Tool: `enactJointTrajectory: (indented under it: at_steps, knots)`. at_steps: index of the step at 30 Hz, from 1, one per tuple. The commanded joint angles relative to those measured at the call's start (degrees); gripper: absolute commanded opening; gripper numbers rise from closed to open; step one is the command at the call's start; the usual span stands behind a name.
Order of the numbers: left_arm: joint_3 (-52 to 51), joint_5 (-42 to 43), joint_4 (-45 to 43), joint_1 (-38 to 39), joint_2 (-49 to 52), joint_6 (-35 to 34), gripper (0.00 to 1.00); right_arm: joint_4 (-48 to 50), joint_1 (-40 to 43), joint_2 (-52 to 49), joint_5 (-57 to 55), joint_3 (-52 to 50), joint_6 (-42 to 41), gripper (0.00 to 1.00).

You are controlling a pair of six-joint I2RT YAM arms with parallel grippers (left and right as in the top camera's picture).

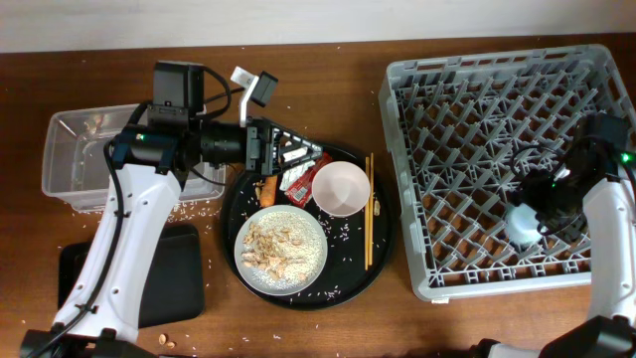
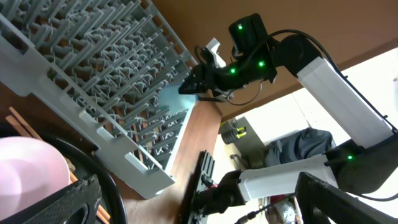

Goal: Sort waste into correct bins and load items into the dishwasher rack

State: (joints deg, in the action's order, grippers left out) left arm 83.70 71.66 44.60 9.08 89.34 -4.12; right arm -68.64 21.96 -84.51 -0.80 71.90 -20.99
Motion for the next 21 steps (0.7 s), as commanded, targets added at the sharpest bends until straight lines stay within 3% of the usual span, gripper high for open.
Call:
enactJointTrajectory:
  at_steps: [1, 3, 7, 15, 21]
  knots:
    - [0.4, -0.2, 0.5, -0.1, -1.4, 0.3, 0.99, -1.7, 0.2, 1.2, 0.8, 4.4, -0.3, 0.84]
    - [0.4, -3.1, 0.6, -0.1, -1.4, 0.3, 0.99, -3.9, 0.0, 2.4, 5.5, 8.1, 0.9, 0.85]
    - [0.4, -15.4, 3.0, 0.5, -1.4, -0.1, 0.99, -3.0, -5.8, 7.3, 23.3, 11.0, 11.5, 0.84]
    - [0.4, -36.2, 8.9, 0.6, -3.7, -6.7, 0.99, 2.9, -31.3, 7.2, 18.6, 9.1, 12.9, 0.73]
    - [0.4, -51.0, 13.1, 0.6, -12.0, -8.4, 0.99, 7.2, -44.6, -3.4, 5.3, 7.9, 4.9, 0.62]
